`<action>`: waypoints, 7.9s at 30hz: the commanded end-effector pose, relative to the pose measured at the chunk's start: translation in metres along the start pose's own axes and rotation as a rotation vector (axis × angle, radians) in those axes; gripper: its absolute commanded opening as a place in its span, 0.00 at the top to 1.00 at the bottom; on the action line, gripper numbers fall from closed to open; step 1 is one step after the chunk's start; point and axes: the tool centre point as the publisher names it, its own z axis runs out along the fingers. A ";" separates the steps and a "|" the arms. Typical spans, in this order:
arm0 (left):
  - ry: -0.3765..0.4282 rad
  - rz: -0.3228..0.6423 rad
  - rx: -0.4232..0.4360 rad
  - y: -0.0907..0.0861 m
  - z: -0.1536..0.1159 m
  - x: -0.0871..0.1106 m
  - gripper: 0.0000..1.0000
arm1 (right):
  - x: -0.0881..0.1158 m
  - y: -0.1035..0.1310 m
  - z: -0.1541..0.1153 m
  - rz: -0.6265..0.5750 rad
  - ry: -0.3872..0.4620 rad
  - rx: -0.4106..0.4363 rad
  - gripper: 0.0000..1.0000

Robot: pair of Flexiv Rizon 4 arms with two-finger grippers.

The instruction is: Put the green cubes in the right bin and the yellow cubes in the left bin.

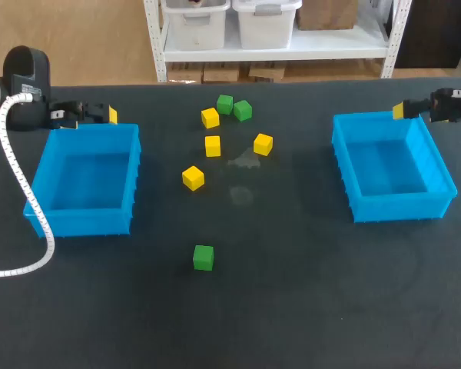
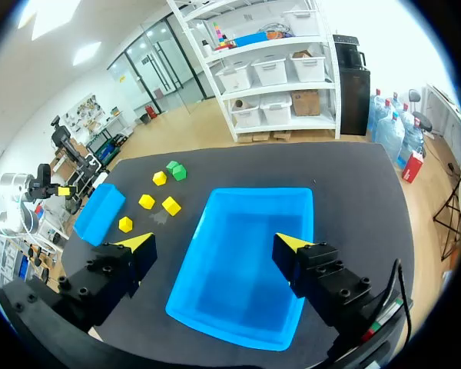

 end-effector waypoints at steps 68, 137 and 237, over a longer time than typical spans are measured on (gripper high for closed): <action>-0.006 0.003 0.012 0.003 0.000 0.001 0.00 | -0.121 0.068 0.177 -0.432 0.405 0.279 0.00; -0.006 0.003 0.012 0.003 0.000 0.001 0.00 | -0.071 0.095 0.387 -0.408 0.679 0.371 0.63; -0.006 0.003 0.012 0.003 0.000 0.001 0.00 | -0.081 0.024 0.127 -0.426 0.361 0.412 0.00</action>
